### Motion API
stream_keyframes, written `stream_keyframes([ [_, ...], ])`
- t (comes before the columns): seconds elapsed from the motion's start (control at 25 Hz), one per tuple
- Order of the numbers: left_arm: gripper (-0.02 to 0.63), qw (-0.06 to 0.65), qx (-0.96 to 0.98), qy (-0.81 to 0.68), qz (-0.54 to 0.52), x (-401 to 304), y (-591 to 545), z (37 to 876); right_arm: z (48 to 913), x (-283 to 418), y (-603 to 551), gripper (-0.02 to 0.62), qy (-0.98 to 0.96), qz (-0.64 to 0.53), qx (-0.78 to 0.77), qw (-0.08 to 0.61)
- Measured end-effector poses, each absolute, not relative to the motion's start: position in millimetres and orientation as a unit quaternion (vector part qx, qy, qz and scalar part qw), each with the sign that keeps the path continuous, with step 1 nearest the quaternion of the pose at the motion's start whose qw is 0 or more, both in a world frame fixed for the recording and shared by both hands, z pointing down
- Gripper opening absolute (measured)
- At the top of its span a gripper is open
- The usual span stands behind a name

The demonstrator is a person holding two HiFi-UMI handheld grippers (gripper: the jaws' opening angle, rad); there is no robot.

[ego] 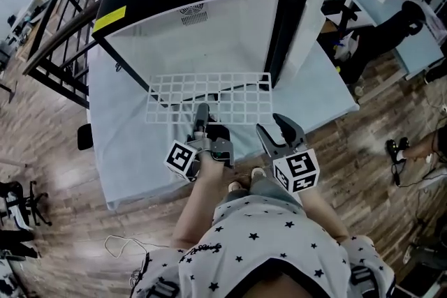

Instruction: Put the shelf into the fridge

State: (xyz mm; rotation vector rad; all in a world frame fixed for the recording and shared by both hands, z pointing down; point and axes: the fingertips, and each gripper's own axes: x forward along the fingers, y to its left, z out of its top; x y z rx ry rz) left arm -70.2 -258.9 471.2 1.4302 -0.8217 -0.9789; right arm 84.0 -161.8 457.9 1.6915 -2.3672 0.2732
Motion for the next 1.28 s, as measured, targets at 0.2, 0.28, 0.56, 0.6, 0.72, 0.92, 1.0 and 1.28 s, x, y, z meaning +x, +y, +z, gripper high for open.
stream_keyframes([
  [0.2, 0.029, 0.569, 0.595, -0.368, -0.431, -65.5, -264.3, 472.7, 457.2, 93.6, -177.2, 0.170, -0.820, 0.093, 0.553, 0.113],
  [0.28, 0.029, 0.561, 0.596, -0.374, -0.436, -62.8, -268.9, 470.5, 454.7, 98.9, -184.8, 0.170, -0.826, 0.091, 0.545, 0.113],
  [0.56, 0.029, 0.547, 0.582, -0.394, -0.454, -60.7, -274.9, 470.3, 454.2, 105.5, -200.2, 0.170, -0.843, 0.088, 0.519, 0.114],
  [0.6, 0.029, 0.546, 0.581, -0.395, -0.457, -60.2, -275.1, 470.5, 454.5, 106.4, -201.4, 0.170, -0.844, 0.087, 0.516, 0.113],
  [0.72, 0.029, 0.542, 0.577, -0.400, -0.461, -58.6, -276.5, 471.6, 457.4, 109.0, -205.4, 0.170, -0.849, 0.090, 0.508, 0.111],
  [0.92, 0.029, 0.538, 0.573, -0.408, -0.465, -57.6, -278.7, 472.4, 459.5, 111.8, -211.7, 0.172, -0.856, 0.092, 0.497, 0.109],
  [1.0, 0.029, 0.536, 0.572, -0.410, -0.466, -57.0, -278.9, 471.8, 458.8, 113.1, -213.6, 0.172, -0.858, 0.091, 0.494, 0.109],
  [1.28, 0.029, 0.530, 0.569, -0.415, -0.473, -54.0, -281.6, 469.4, 455.4, 117.6, -222.4, 0.173, -0.865, 0.083, 0.483, 0.107],
])
